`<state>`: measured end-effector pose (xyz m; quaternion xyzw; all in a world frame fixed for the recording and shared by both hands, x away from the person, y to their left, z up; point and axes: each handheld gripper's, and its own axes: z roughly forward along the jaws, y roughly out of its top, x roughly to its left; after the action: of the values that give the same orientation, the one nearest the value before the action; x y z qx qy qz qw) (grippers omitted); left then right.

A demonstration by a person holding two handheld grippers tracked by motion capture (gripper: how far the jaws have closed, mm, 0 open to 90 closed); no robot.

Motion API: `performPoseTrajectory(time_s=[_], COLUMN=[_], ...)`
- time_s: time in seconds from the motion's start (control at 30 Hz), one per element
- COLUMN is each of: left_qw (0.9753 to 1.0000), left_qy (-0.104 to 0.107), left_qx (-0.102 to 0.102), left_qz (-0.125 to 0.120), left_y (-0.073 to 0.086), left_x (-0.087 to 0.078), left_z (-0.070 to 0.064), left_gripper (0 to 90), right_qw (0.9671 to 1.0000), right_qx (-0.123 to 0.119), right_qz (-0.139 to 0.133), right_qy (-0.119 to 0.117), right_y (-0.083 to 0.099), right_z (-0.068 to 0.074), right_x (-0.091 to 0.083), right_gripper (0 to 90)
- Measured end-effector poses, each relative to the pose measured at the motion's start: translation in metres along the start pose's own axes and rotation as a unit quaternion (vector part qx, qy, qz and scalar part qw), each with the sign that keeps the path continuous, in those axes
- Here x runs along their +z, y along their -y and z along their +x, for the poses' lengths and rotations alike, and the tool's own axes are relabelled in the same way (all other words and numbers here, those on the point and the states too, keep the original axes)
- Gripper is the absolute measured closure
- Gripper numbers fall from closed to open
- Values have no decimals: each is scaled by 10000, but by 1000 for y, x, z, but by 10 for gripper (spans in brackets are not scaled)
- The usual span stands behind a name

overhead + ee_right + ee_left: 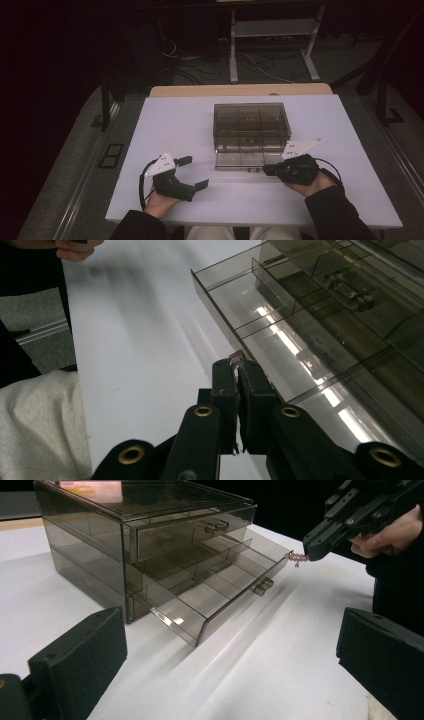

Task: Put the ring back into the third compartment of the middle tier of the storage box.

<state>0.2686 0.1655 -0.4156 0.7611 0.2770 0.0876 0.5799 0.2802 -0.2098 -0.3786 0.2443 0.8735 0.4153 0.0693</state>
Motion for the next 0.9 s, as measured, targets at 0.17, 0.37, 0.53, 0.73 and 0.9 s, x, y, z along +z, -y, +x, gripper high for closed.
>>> performPoseTrajectory(time_s=[0.17,0.37,0.53,0.73,0.9], left_qw=[10000,10000,10000,10000,10000], left_qy=[0,-21,-39,-47,-47], left_qx=[4,-15,-25,-20,-17], left_qz=[4,-23,-25,-28,-28], left_y=[0,0,0,0,0], left_x=[0,-1,-2,-2,-2], left_z=[0,0,0,0,0], left_gripper=[0,0,0,0,0], right_qw=[10000,10000,9999,9998,9996], right_qx=[21,15,14,24,44], right_qz=[-63,-76,-99,-154,-226], right_qy=[31,44,57,100,142], right_y=[-1,-2,-3,-5,-8], right_z=[-2,-4,-7,-11,-14], right_x=[-4,-6,-7,-10,-13], right_gripper=[854,854,854,854,854])
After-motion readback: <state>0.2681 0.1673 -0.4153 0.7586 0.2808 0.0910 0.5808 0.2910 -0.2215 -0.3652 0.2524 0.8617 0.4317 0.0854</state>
